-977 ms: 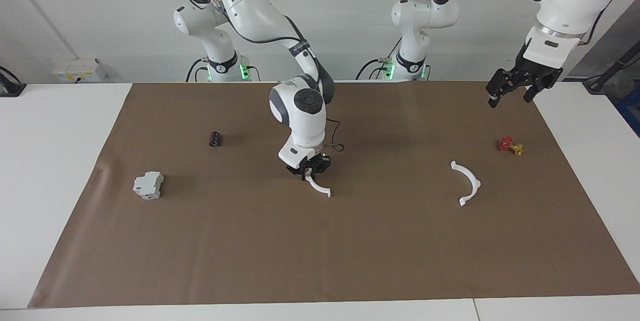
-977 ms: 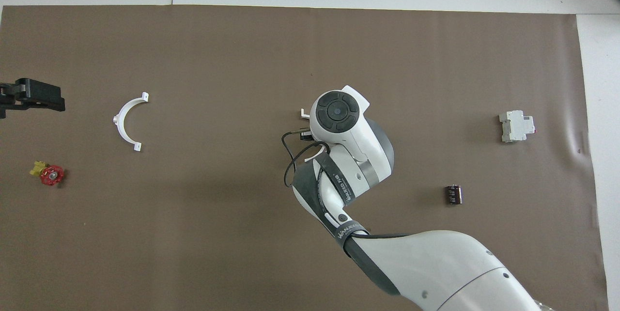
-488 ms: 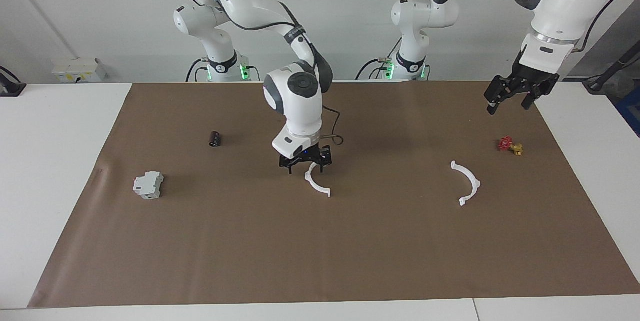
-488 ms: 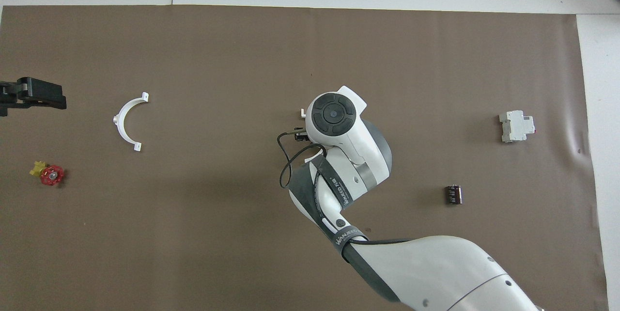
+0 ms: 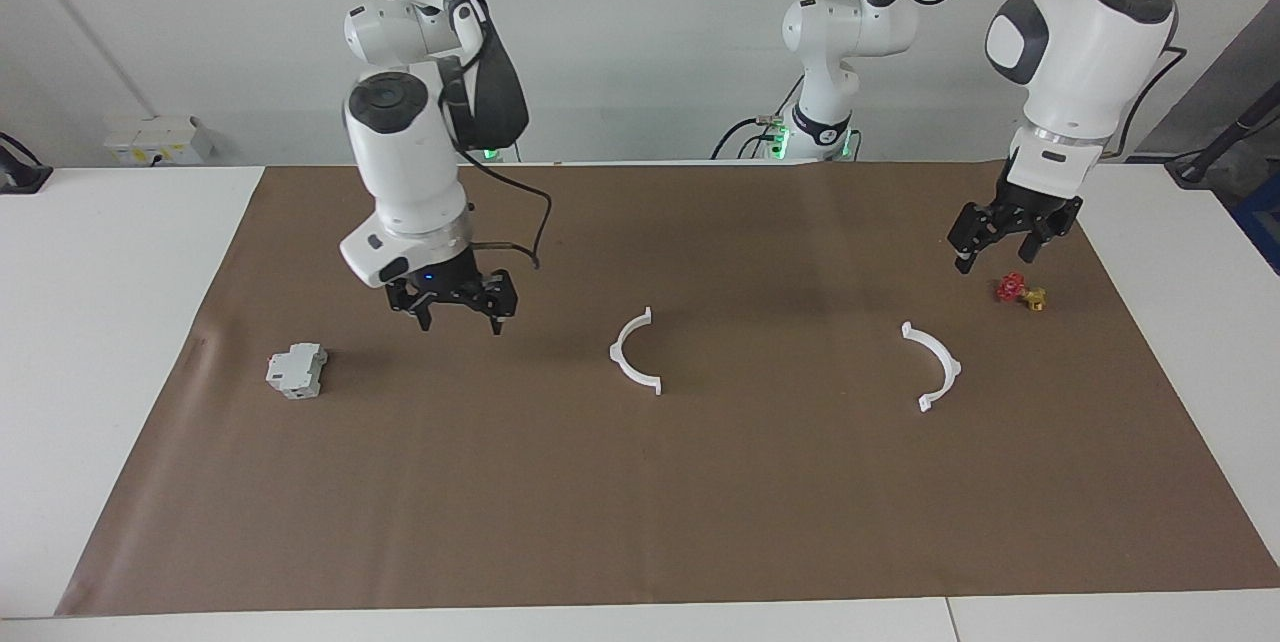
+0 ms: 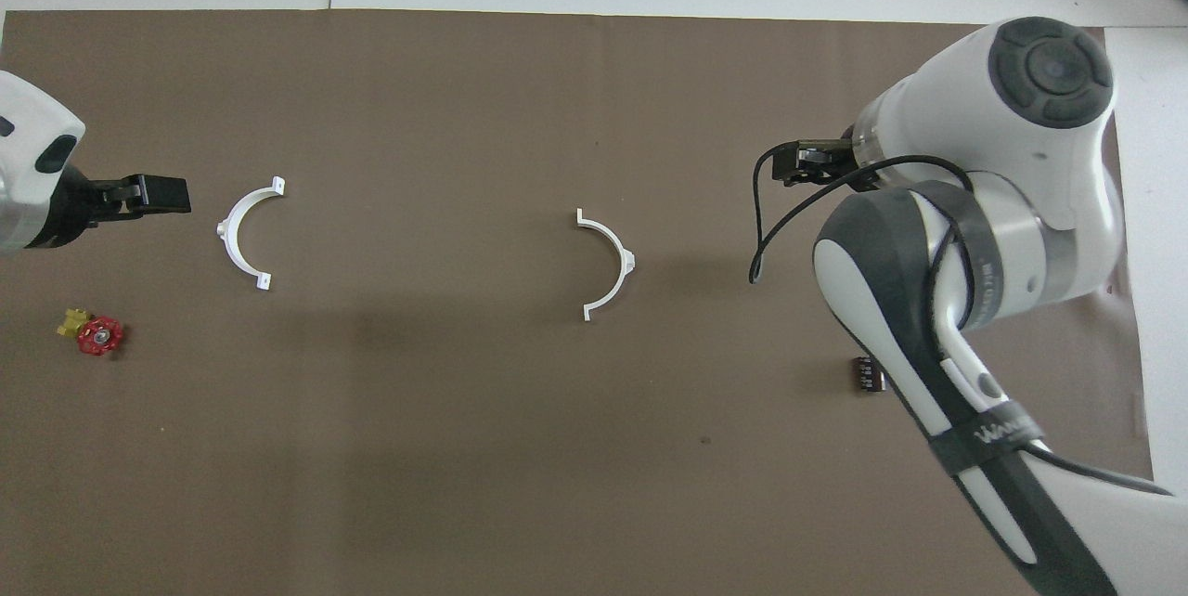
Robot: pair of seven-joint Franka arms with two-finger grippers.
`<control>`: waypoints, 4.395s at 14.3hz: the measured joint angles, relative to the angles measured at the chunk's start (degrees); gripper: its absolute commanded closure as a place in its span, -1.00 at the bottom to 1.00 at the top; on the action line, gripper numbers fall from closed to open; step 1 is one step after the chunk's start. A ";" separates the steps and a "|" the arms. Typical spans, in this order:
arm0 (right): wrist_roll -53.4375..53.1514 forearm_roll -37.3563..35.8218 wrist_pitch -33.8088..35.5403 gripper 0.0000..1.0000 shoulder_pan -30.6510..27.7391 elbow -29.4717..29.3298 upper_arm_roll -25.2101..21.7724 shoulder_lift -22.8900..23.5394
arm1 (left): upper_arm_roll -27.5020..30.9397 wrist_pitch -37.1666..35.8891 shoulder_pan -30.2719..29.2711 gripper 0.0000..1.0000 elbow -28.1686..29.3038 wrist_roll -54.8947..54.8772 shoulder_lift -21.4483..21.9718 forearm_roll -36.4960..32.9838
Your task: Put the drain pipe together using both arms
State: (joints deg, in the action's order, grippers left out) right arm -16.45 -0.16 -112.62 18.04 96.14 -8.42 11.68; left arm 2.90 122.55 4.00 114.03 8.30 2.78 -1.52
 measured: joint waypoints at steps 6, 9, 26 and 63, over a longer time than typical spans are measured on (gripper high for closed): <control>4.73 0.01 12.78 -1.00 -7.40 1.56 0.03 -5.59 | 0.17 11.57 -1.37 -1.00 6.03 3.90 -5.13 0.00; 9.06 0.01 14.45 -1.00 -10.78 5.65 0.05 -9.20 | 0.26 16.13 -2.29 -1.00 7.96 8.42 -7.32 0.00; 22.59 -2.43 27.88 -1.00 -15.40 -10.02 1.27 -9.43 | -0.38 18.42 -2.19 -1.00 8.27 8.16 -14.12 0.00; 20.53 -2.44 23.79 -1.00 -13.16 -4.15 1.13 -13.36 | -1.23 12.57 3.99 1.00 1.75 18.51 -15.30 1.79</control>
State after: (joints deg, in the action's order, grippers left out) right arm 4.08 -2.59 -88.83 4.88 91.99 -7.29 -1.69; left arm 1.67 135.12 8.00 115.78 26.81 -12.53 0.26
